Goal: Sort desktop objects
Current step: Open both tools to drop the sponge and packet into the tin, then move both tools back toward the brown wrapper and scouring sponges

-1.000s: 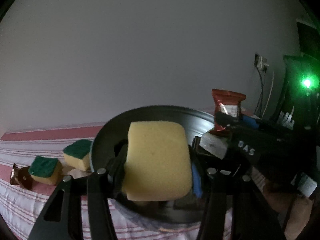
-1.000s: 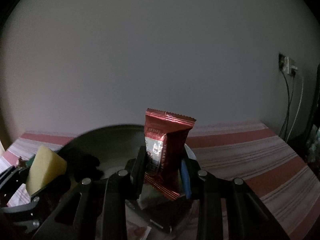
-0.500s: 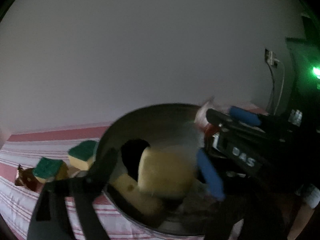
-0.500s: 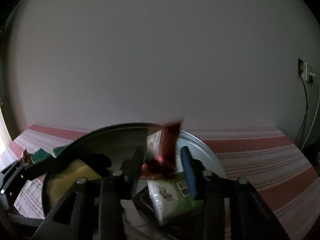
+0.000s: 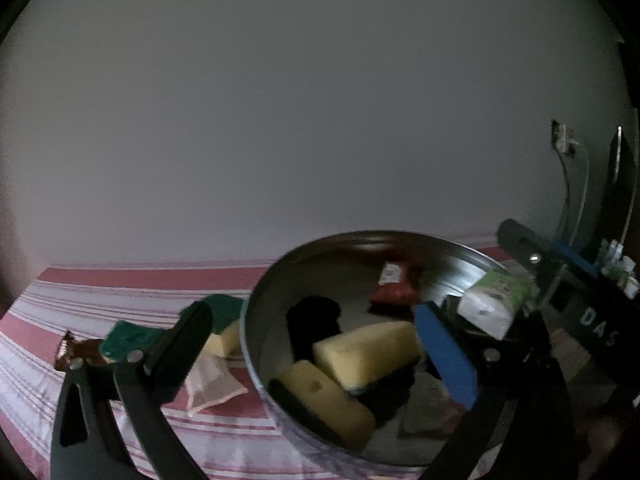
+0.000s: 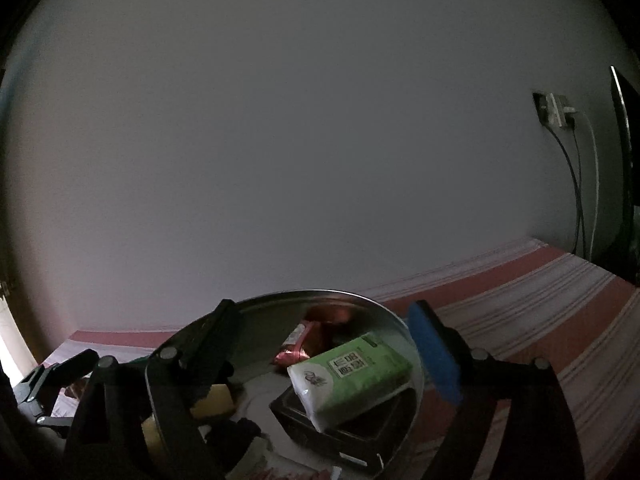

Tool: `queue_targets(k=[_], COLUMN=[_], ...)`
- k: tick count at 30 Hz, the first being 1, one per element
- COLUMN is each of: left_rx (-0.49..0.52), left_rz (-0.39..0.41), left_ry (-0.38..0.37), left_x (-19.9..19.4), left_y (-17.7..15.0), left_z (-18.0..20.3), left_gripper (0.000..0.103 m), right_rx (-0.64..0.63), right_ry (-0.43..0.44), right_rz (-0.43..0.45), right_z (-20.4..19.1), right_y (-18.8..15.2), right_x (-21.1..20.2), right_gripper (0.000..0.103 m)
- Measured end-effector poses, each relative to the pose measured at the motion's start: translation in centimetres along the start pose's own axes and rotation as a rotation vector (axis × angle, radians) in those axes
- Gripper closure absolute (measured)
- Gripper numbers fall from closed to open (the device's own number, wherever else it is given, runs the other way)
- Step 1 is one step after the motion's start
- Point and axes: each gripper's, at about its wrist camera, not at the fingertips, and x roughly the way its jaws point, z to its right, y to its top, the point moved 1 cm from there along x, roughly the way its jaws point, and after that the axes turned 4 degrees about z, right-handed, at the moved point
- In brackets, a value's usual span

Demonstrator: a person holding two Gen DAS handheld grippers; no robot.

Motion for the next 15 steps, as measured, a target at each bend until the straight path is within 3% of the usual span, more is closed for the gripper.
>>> queue_targets(k=[5,9,15], left_rx=[0.006,-0.003,0.009], left_rz=[0.0,0.029,0.025], left_ry=[0.038,0.097,0.134], left_x=[0.4,0.6,1.0], left_y=[-0.1,-0.3,-0.9], left_z=[-0.2,-0.8,-1.1], left_gripper=[0.0,0.0,0.0], right_rx=[-0.062,-0.105,-0.052], right_ry=[-0.034,-0.098,-0.098], right_rz=[0.059,0.156,0.169], right_z=[-1.2,-2.2,-1.7], right_y=[-0.2,-0.9,-0.8], right_x=[-1.1,-2.9,-3.9], right_gripper=[0.015,0.004,0.004])
